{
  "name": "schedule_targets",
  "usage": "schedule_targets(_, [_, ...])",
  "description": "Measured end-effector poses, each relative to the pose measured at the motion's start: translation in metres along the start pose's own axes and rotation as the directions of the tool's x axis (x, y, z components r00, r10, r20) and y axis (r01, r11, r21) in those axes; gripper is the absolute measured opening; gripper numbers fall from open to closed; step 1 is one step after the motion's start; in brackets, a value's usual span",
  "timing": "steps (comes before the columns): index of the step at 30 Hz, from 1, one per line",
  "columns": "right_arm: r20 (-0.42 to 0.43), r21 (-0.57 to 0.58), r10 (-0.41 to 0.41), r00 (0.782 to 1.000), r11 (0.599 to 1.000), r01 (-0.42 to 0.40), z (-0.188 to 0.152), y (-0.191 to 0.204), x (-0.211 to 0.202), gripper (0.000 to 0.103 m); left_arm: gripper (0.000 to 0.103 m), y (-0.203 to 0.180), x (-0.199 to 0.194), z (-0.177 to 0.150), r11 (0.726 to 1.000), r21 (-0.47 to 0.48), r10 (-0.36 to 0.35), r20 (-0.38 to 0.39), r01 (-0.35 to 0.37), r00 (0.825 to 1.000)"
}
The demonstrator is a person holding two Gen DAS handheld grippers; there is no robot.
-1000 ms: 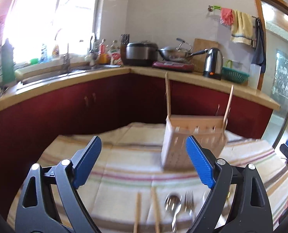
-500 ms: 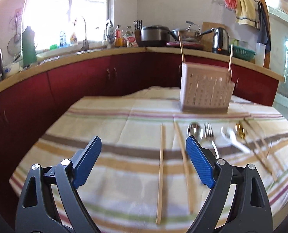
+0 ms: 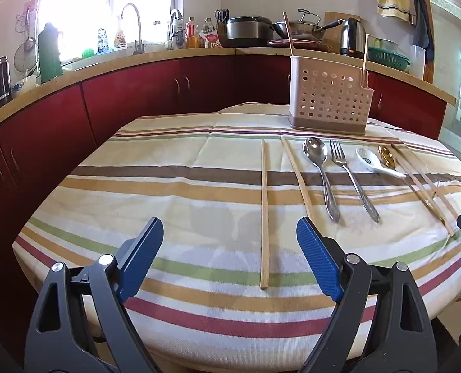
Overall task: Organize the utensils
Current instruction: 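Close the left tool on a wooden chopstick while the right tool grasps another chopstick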
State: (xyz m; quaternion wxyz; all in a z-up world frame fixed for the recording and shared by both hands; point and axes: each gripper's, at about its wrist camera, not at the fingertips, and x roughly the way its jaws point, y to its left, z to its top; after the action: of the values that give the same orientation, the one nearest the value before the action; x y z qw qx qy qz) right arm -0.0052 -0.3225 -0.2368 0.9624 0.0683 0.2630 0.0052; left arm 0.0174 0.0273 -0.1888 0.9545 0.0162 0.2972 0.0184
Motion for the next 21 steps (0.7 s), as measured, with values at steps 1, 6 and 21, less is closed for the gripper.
schedule_targets(1, [0.000,0.003,-0.001,1.000,1.000,0.001,-0.002,0.000,0.000,0.018,0.082,0.000,0.000,-0.002,1.000,0.005,-0.003,0.000,0.003,1.000])
schedule_targets(6, [0.003,0.000,-0.006,1.000,1.000,0.006,-0.003,0.000,-0.001,0.016,0.077,-0.002,0.004,-0.010,1.000,0.018,-0.007,-0.021,0.008,1.000])
schedule_targets(21, [0.000,-0.002,0.003,1.000,1.000,-0.003,-0.003,0.002,-0.004,0.007,0.008,-0.016,0.015,-0.027,0.991,0.077,-0.109,-0.060,0.113,0.992])
